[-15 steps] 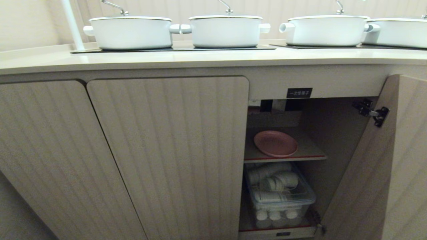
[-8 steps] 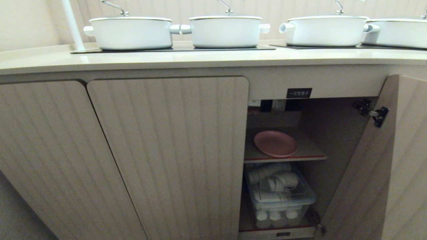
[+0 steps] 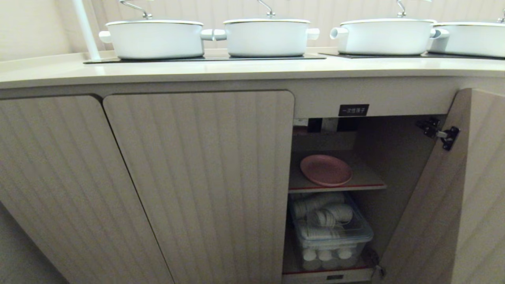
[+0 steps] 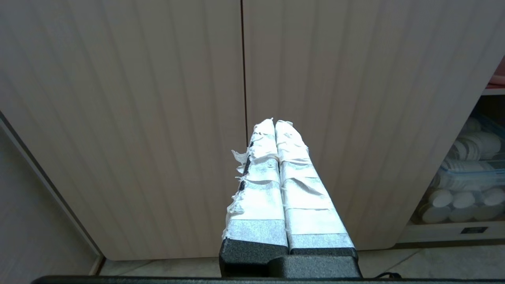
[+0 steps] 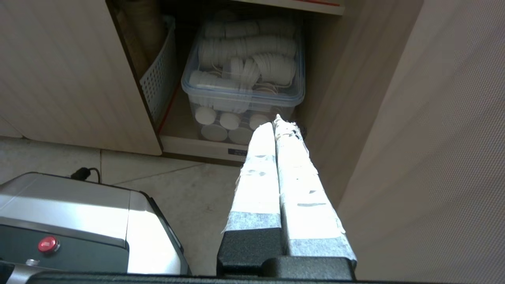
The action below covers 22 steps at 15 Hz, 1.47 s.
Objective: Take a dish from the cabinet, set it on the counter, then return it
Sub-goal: Close the cabinet door
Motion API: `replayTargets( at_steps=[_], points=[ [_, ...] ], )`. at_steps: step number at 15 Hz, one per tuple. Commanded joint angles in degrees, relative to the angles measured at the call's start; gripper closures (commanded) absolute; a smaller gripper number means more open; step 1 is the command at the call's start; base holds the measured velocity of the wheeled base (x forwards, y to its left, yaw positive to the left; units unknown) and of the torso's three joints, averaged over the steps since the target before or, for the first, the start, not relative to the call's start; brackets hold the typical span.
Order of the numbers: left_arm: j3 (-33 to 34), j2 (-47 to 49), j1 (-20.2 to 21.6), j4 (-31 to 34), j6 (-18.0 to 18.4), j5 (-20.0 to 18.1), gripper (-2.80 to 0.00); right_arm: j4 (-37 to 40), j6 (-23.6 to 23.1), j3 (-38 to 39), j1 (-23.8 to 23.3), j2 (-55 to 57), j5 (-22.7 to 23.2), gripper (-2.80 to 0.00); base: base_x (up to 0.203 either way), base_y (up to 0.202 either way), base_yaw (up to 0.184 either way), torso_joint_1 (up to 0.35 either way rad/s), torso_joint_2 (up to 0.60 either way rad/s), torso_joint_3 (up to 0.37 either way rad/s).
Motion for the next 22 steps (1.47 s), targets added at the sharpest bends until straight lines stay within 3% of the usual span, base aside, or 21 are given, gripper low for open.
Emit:
replayTargets(
  at_steps=[1,8,12,16,18,22],
  points=[
    [0.0,0.0,-0.1,0.0,0.0,0.0,0.00,0.0,0.0,0.0,0.5,-0.1,0.0,0.00,0.000,0.000,0.000,0.000,0.00,0.000],
    [0.0,0.0,0.0,0.0,0.0,0.0,0.00,0.0,0.3,0.0,0.5,-0.1,-0.1,0.00,0.000,0.000,0.000,0.000,0.00,0.000],
    [0.0,0.0,0.0,0.0,0.0,0.0,0.00,0.0,0.4,0.0,-4.5,-5.0,-0.1,0.00,0.000,0.000,0.000,0.000,0.00,0.000],
    [0.0,0.0,0.0,0.0,0.0,0.0,0.00,-0.1,1.4,0.0,-4.2,-15.2,-0.4,0.00,0.000,0.000,0.000,0.000,0.00,0.000],
    [0.0,0.0,0.0,0.0,0.0,0.0,0.00,-0.2,4.0,0.0,-4.0,-16.2,-0.8,0.00,0.000,0.000,0.000,0.000,0.00,0.000],
    [0.0,0.0,0.0,0.0,0.0,0.0,0.00,-0.2,4.0,0.0,-4.0,-16.3,-0.8,0.00,0.000,0.000,0.000,0.000,0.00,0.000]
  ],
)
